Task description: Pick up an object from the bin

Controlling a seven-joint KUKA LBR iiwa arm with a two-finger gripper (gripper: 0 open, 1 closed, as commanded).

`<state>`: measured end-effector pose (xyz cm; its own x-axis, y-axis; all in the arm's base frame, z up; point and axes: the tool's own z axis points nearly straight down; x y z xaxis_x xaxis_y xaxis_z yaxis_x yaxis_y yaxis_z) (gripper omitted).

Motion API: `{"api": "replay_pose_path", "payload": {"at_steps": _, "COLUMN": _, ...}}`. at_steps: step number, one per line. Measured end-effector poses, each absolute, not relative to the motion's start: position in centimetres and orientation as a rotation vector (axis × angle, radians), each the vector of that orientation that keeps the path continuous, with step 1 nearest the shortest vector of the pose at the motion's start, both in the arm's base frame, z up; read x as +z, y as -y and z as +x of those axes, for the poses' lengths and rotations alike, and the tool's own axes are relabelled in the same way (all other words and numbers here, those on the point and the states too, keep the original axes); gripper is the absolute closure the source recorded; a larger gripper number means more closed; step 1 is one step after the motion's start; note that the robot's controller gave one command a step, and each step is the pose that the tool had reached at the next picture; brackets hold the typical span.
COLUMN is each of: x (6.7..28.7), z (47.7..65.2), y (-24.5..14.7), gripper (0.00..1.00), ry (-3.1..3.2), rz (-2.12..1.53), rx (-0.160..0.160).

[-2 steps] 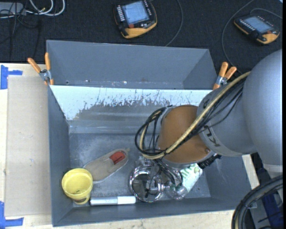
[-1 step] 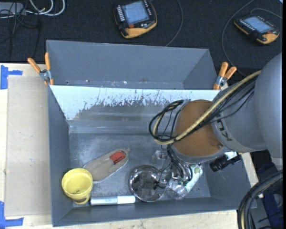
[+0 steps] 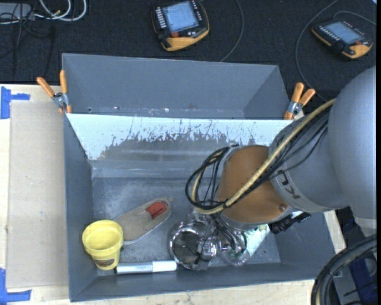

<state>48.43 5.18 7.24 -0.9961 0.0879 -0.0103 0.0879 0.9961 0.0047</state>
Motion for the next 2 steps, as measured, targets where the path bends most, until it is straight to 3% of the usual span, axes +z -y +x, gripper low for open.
{"api": "replay_pose_path", "payload": {"at_steps": 1, "x": 7.0, "z": 52.6, "y": -3.3, "gripper": 0.0, "ry": -3.118, "rz": 0.256, "rx": 0.007}}
{"api": "replay_pose_path", "payload": {"at_steps": 2, "x": 7.2, "z": 54.9, "y": -7.2, "gripper": 0.0, "ry": -3.033, "rz": 0.774, "rx": 0.012}}
